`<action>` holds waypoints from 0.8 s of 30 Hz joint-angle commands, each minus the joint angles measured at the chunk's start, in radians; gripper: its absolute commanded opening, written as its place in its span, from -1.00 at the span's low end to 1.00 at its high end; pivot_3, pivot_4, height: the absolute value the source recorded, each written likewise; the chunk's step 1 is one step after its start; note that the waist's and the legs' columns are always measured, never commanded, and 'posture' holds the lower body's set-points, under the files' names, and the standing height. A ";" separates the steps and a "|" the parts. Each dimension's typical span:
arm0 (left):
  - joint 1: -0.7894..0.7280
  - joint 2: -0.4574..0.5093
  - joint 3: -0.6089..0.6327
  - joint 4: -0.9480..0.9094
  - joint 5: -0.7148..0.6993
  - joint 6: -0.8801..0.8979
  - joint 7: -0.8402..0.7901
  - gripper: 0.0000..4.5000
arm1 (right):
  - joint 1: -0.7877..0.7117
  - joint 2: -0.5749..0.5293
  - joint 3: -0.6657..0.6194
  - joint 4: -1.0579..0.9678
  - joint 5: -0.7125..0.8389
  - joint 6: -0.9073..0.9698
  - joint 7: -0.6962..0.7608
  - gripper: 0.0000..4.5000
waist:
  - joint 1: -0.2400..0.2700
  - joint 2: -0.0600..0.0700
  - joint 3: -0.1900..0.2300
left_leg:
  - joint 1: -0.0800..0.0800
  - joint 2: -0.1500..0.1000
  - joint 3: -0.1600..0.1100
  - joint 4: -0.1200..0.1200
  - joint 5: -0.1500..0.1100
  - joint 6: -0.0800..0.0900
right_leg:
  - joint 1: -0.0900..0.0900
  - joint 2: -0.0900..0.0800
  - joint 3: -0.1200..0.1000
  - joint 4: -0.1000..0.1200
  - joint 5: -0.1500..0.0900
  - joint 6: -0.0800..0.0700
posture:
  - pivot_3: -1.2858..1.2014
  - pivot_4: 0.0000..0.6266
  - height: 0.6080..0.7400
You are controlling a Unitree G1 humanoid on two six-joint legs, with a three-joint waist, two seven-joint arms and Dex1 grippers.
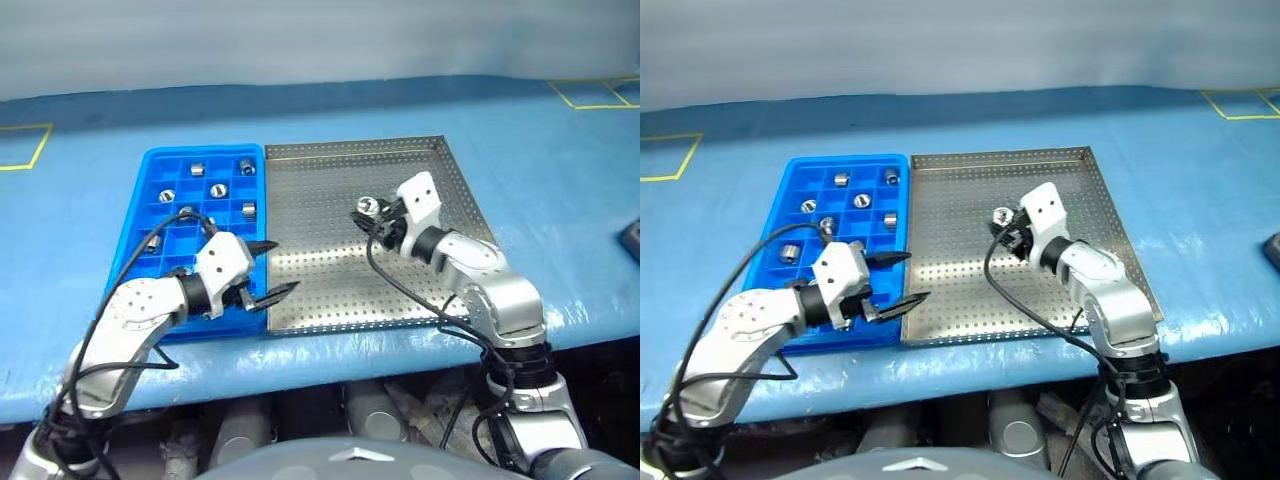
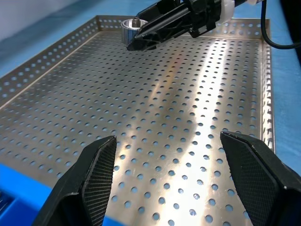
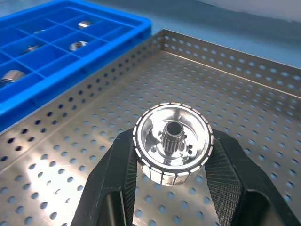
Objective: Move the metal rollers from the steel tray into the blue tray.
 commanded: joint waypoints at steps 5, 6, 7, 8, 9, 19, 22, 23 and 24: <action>0.235 0.009 0.345 -0.239 -0.052 0.080 0.090 0.71 | -0.151 0.070 0.127 0.112 0.018 -0.095 0.149 -0.25 | 0.058 0.000 0.000 | 0.000 0.000 -0.003 -0.002 0.000 -0.001 | -0.001 -0.001 -0.003 0.000 0.001 -0.008 | 0.09 -0.52 1.00; 0.268 0.004 0.372 -0.256 -0.054 0.086 0.097 0.71 | -0.164 0.080 0.140 0.129 0.016 -0.103 0.162 -0.25 | 0.070 0.000 0.000 | 0.000 0.000 -0.004 -0.003 0.000 -0.001 | -0.001 -0.001 -0.004 0.000 0.001 -0.009 | 0.11 -0.52 1.00; 0.296 -0.001 0.393 -0.271 -0.055 0.091 0.103 0.71 | -0.174 0.089 0.150 0.144 0.016 -0.110 0.174 -0.25 | 0.083 -0.001 0.000 | 0.000 0.000 -0.004 -0.003 0.000 -0.002 | -0.001 -0.001 -0.004 0.000 0.001 -0.009 | 0.12 -0.52 1.00; 0.319 -0.008 0.410 -0.284 -0.056 0.094 0.110 0.71 | -0.183 0.097 0.160 0.159 0.015 -0.115 0.186 -0.25 | 0.097 -0.001 0.000 | 0.000 0.000 -0.006 -0.003 0.000 -0.002 | -0.001 -0.002 -0.006 0.000 0.000 -0.010 | 0.14 -0.52 1.00; 0.345 -0.017 0.428 -0.298 -0.058 0.096 0.117 0.71 | -0.193 0.105 0.172 0.176 0.011 -0.122 0.194 -0.25 | 0.108 -0.001 0.000 | -0.001 -0.001 -0.007 -0.003 0.000 -0.002 | 0.000 -0.002 -0.007 0.000 0.000 -0.011 | 0.14 -0.52 1.00; 0.445 -0.067 0.407 -0.339 -0.042 0.078 0.189 0.71 | -0.222 0.135 0.247 0.271 -0.045 -0.143 0.228 -0.25 | 0.167 -0.001 0.000 | -0.002 -0.002 -0.016 -0.003 0.003 -0.007 | 0.002 -0.003 -0.016 0.001 -0.005 -0.019 | 0.19 -0.52 1.00; 0.433 -0.067 0.376 -0.329 -0.035 0.075 0.203 0.71 | -0.212 0.127 0.252 0.269 -0.055 -0.133 0.231 -0.25 | 0.171 -0.001 0.000 | -0.002 -0.002 -0.018 -0.003 0.004 -0.008 | 0.002 -0.003 -0.018 0.001 -0.005 -0.020 | 0.19 -0.52 1.00; 0.426 -0.065 0.365 -0.323 -0.034 0.073 0.205 0.71 | -0.208 0.124 0.250 0.267 -0.056 -0.130 0.233 -0.25 | 0.171 -0.001 0.000 | -0.002 -0.002 -0.018 -0.003 0.004 -0.009 | 0.002 -0.003 -0.019 0.001 -0.006 -0.020 | 0.17 -0.52 1.00; 0.417 -0.062 0.357 -0.317 -0.035 0.071 0.206 0.71 | -0.205 0.123 0.248 0.266 -0.054 -0.125 0.234 -0.25 | 0.171 -0.001 0.000 | -0.002 -0.002 -0.019 -0.004 0.004 -0.009 | 0.002 -0.003 -0.019 0.002 -0.006 -0.020 | 0.17 -0.52 1.00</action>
